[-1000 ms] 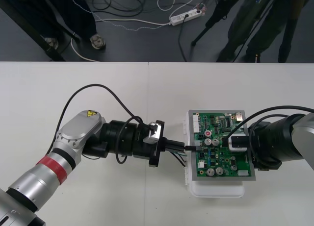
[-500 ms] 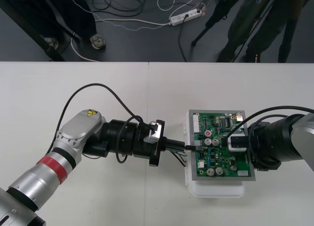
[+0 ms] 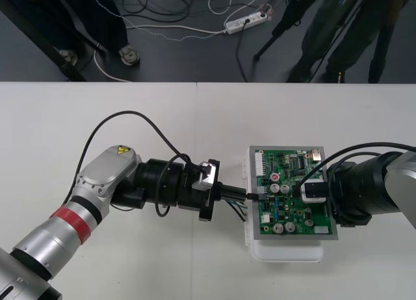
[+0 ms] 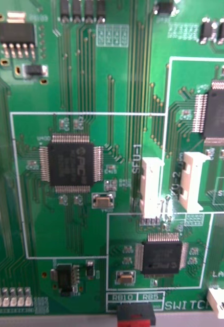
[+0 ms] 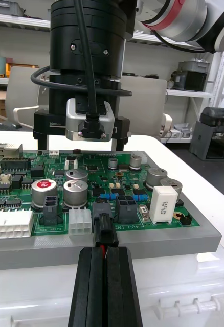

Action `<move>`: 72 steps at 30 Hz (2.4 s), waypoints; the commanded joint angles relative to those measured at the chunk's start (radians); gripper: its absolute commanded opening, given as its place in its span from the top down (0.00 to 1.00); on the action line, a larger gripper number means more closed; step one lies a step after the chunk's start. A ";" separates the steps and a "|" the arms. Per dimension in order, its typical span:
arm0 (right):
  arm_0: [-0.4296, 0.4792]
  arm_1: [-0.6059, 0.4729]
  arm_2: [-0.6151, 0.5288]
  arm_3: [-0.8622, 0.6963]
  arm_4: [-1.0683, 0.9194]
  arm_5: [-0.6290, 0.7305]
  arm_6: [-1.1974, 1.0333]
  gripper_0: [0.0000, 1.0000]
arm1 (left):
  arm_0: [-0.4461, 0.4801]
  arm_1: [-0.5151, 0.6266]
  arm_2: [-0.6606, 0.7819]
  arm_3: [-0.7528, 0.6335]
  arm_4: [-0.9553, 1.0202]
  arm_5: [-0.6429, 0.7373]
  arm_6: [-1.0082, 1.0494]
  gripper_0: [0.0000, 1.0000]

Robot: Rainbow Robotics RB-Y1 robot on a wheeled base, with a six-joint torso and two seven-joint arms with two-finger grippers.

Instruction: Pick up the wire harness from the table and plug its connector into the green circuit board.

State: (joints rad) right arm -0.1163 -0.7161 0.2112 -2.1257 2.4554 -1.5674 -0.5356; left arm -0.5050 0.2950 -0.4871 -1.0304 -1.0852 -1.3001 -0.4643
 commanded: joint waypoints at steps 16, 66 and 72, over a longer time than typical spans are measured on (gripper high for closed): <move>0.009 0.024 0.019 -0.046 -0.006 -0.003 0.062 0.00 | -0.047 -0.059 -0.025 -0.010 -0.012 0.045 0.012 1.00; 0.009 0.024 -0.032 -0.045 0.010 -0.003 0.077 0.00 | -0.038 0.144 -0.024 -0.010 0.125 -0.034 0.033 0.33; 0.007 0.010 -0.078 0.010 -0.036 -0.003 0.101 0.00 | -0.040 0.223 -0.024 -0.013 0.169 -0.042 0.023 0.19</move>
State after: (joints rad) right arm -0.1148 -0.7084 0.1904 -2.1244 2.4623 -1.5676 -0.5032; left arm -0.5098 0.4419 -0.4874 -1.0278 -0.9534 -1.2867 -0.4642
